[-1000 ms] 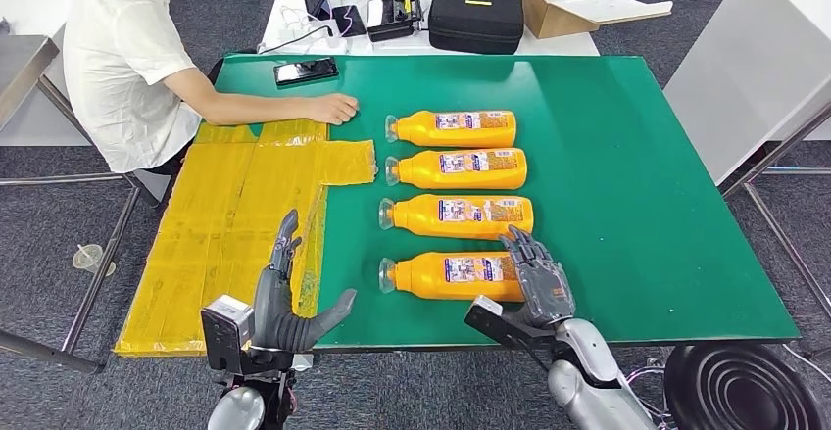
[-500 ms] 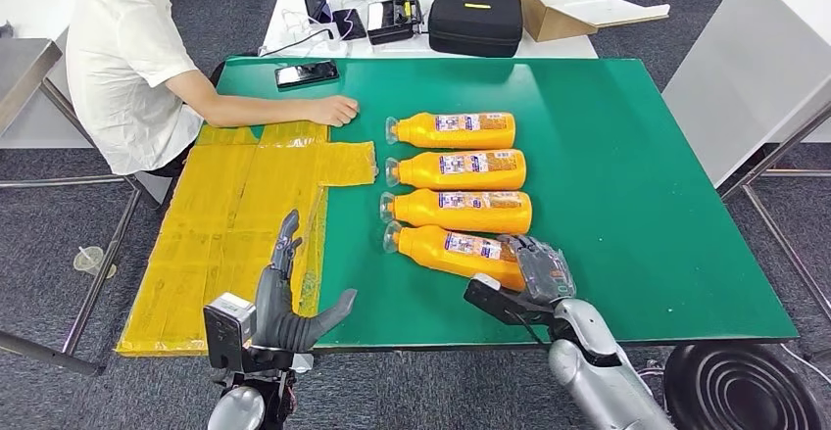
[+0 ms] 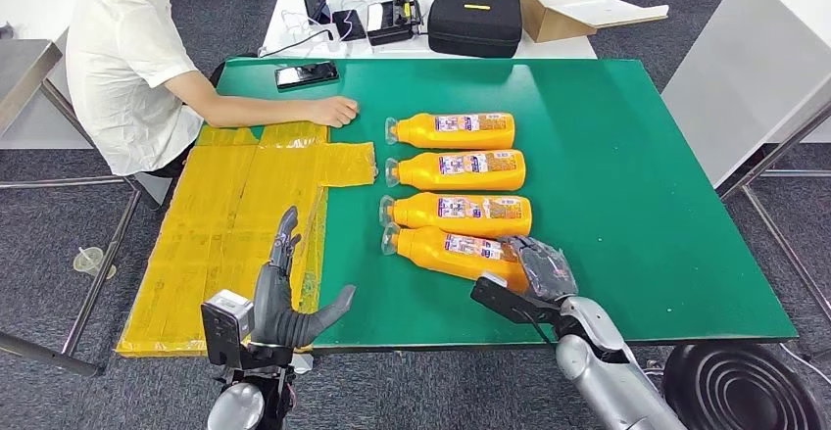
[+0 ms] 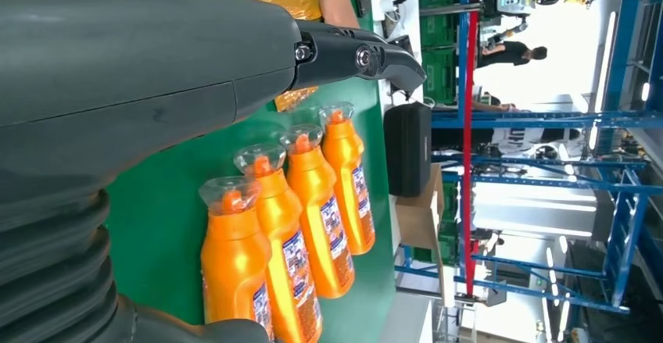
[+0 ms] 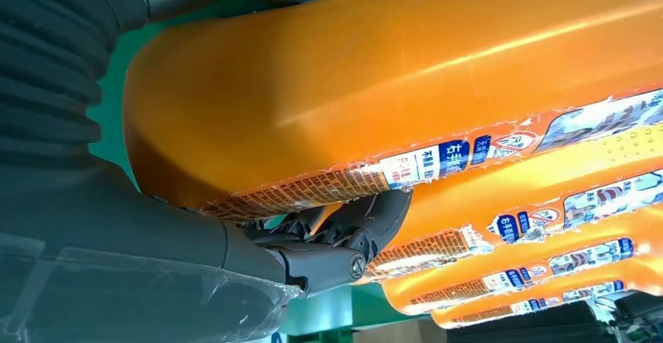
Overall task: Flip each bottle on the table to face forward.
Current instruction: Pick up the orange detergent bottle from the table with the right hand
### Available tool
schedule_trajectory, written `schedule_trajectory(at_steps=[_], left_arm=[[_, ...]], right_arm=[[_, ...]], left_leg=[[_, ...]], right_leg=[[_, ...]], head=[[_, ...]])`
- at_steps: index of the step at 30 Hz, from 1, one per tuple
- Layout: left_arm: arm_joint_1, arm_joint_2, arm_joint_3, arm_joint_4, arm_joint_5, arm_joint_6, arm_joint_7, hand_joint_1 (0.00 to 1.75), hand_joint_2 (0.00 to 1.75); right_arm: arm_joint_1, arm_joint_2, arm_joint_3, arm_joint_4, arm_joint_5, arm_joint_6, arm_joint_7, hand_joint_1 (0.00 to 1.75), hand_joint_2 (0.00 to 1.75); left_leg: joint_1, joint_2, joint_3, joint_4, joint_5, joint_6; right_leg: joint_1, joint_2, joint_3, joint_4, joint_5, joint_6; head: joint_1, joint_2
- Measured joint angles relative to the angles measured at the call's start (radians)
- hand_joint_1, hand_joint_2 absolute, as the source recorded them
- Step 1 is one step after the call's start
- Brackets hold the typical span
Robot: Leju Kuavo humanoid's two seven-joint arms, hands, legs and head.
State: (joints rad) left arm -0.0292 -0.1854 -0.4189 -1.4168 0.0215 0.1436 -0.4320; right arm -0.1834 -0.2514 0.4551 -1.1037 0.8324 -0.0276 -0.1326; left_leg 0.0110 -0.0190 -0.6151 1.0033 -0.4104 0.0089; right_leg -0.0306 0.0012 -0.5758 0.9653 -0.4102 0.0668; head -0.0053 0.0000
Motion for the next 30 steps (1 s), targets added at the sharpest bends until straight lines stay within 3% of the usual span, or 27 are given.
schedule_trajectory(at_steps=[3, 7, 12, 17, 23, 30], left_arm=[[-0.001, -0.002, 0.001, 0.001, 0.013, 0.000, -0.010, 0.00, 1.75], [-0.004, -0.009, 0.003, 0.005, 0.090, -0.001, -0.017, 0.00, 1.75], [0.006, -0.023, 0.008, 0.011, 0.285, -0.015, 0.022, 0.00, 1.75], [0.015, -0.026, 0.013, 0.018, 0.362, -0.031, 0.039, 0.00, 1.75], [0.028, -0.019, 0.000, 0.053, 0.551, -0.121, 0.133, 0.00, 1.75], [0.027, -0.010, -0.020, 0.093, 0.564, -0.137, 0.136, 0.00, 1.75]], right_arm=[[0.004, -0.003, 0.000, -0.004, -0.054, 0.007, -0.036, 1.75, 1.75], [0.038, 0.003, -0.005, -0.035, -0.209, 0.017, -0.164, 1.75, 1.75], [0.110, 0.066, -0.026, -0.147, -0.356, -0.018, -0.321, 1.75, 1.75], [0.140, 0.110, -0.049, -0.229, -0.416, -0.052, -0.369, 1.72, 1.75], [0.160, 0.163, -0.073, -0.284, -0.484, -0.083, -0.424, 1.68, 1.75], [0.161, 0.191, -0.079, -0.290, -0.495, -0.095, -0.435, 1.66, 1.75]], left_leg=[[0.000, 0.000, 0.000, 0.000, 0.000, 0.000], [0.000, 0.000, 0.000, 0.000, 0.000, 0.000], [0.000, 0.000, -0.004, 0.000, 0.000, 0.000], [0.000, -0.001, -0.006, 0.000, 0.000, 0.000], [0.000, -0.001, -0.007, 0.000, 0.000, 0.000], [0.000, -0.001, -0.007, 0.000, 0.000, 0.000]], right_leg=[[0.000, 0.000, 0.000, 0.000, 0.000, 0.000], [0.000, 0.000, 0.001, 0.000, 0.000, 0.000], [0.001, 0.000, -0.003, 0.001, 0.000, 0.000], [0.000, 0.000, -0.004, 0.001, 0.000, 0.000], [-0.001, 0.000, -0.005, 0.000, 0.000, 0.000], [0.000, 0.000, -0.006, 0.001, 0.000, 0.000]], head=[[0.000, 0.000], [0.000, 0.000], [0.000, 0.000], [0.000, 0.000], [0.000, 0.000], [0.000, 0.000]])
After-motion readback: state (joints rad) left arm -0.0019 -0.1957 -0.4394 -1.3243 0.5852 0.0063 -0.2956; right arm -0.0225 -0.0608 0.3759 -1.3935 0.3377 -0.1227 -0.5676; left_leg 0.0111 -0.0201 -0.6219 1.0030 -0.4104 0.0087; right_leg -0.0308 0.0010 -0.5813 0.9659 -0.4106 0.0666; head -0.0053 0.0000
